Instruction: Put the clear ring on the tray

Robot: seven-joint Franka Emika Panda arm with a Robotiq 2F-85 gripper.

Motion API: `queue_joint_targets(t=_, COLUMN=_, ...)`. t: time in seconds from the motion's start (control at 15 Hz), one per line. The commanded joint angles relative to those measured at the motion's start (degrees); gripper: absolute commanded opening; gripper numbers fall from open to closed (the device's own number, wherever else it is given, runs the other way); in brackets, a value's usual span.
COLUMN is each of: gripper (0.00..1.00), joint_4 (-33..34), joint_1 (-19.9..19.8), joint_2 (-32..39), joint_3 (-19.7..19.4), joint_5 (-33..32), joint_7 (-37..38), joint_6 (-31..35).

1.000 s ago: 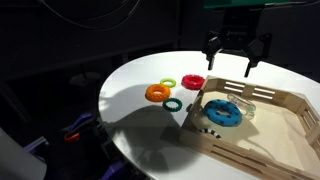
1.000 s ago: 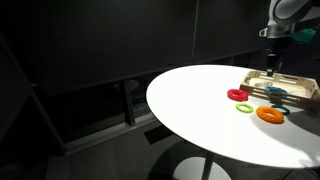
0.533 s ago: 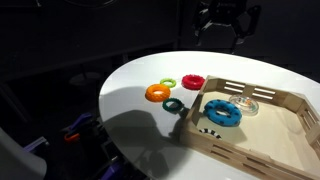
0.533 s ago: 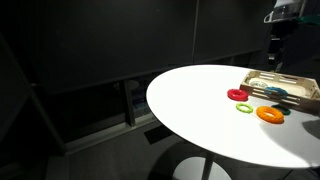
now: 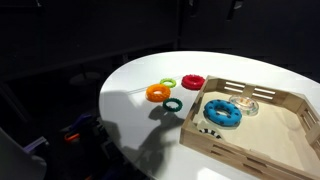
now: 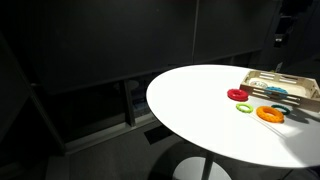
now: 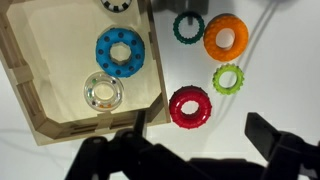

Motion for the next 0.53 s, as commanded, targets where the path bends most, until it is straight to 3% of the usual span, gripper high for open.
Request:
queue_joint_targets(t=0.0, gripper=1.0, joint_4=-1.0, joint_1=0.9, joint_2=-4.5, joint_3=-0.2, joint_5=-0.5, joint_7=0.6, joint_6=-0.9)
queue_joint_targets(t=0.47, gripper=1.0, joint_4=-0.4, joint_1=1.8, joint_2=-5.2, joint_3=-0.6, joint_5=-0.2, joint_7=0.1, joint_6=-0.2)
